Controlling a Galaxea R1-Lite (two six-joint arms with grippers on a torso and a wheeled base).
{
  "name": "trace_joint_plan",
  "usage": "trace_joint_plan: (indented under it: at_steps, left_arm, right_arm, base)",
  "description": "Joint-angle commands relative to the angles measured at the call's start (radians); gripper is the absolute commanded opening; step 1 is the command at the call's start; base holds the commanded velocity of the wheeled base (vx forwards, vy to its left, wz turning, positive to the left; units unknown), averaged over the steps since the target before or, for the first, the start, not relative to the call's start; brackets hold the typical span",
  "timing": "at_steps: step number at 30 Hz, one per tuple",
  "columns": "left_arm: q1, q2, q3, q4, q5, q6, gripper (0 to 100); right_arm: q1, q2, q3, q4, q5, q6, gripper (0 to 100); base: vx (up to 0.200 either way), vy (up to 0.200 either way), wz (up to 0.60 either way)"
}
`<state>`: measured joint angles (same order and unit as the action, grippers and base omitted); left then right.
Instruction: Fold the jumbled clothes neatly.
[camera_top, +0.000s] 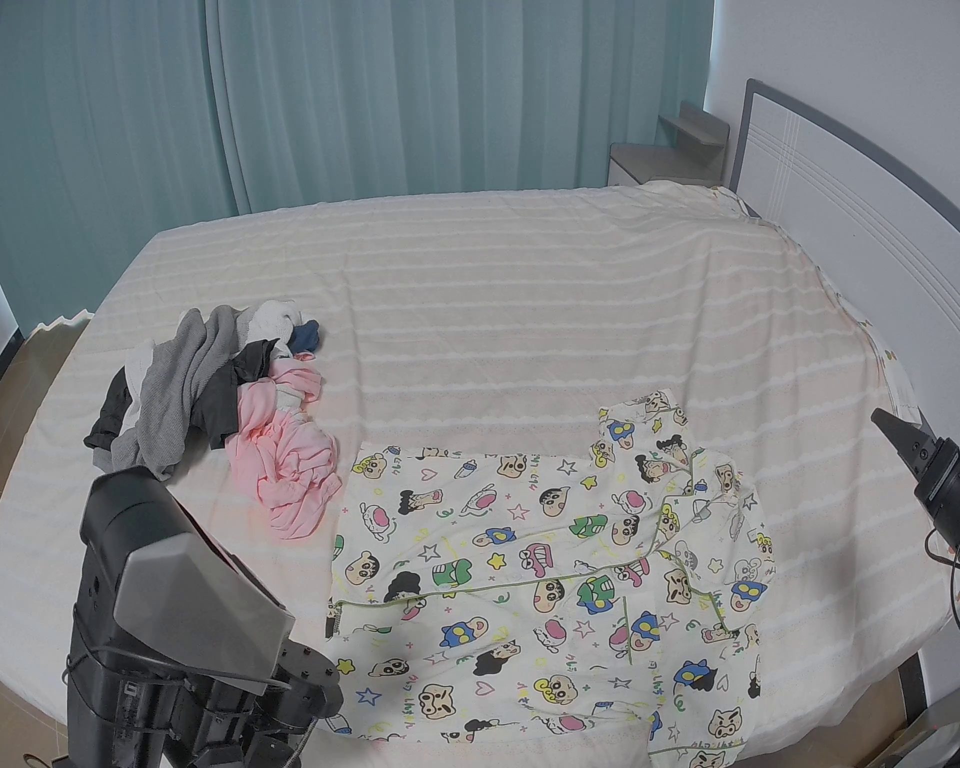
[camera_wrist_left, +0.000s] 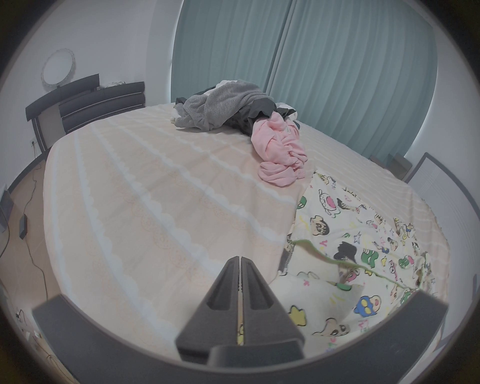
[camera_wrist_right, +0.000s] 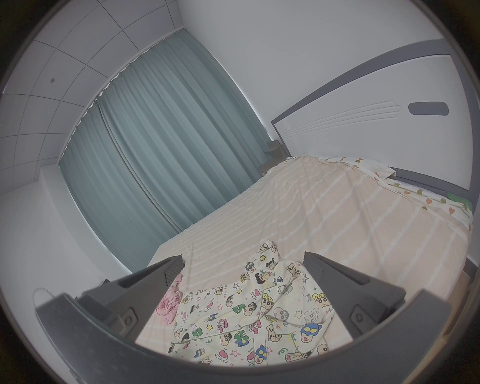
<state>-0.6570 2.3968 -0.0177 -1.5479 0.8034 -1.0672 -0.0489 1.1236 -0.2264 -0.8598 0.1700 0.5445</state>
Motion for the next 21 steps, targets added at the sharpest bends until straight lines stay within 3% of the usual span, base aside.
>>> trace_joint_plan:
  at_steps: [1,6,7,11,12,16,21]
  left_arm:
    - [0.023,-0.163,0.015,-0.023,-0.062,0.030,0]
    - [0.066,-0.367,0.015,-0.023,-0.194,0.076,0]
    - [0.100,-0.473,0.015,-0.023,-0.274,0.118,0]
    - [0.148,-0.636,0.012,-0.023,-0.454,0.153,0]
    - [0.152,-0.676,0.013,-0.023,-0.504,0.155,0]
    - [0.152,-0.717,0.005,-0.023,-0.561,0.155,0]
    - [0.152,-0.711,0.005,-0.023,-0.575,0.153,0]
  right_arm:
    - [0.000,0.013,-0.005,0.065,0.003,0.000,100]
    - [0.000,0.048,-0.065,0.199,0.042,0.000,100]
    - [-0.006,0.093,-0.126,0.300,0.049,-0.005,100]
    - [-0.019,0.214,-0.209,0.469,0.082,-0.067,100]
    - [-0.045,0.271,-0.225,0.481,0.129,-0.087,100]
    - [-0.138,0.430,-0.281,0.478,0.284,-0.100,100]
    - [-0.186,0.673,-0.376,0.478,0.319,-0.213,100]
  base:
    - [0.000,0.000,0.00]
    - [0.000,0.000,0.00]
    - [0.000,0.000,0.00]
    - [0.000,0.000,0.00]
    - [0.000,0.000,0.00]
    - [0.000,0.000,0.00]
    - [0.000,0.000,0.00]
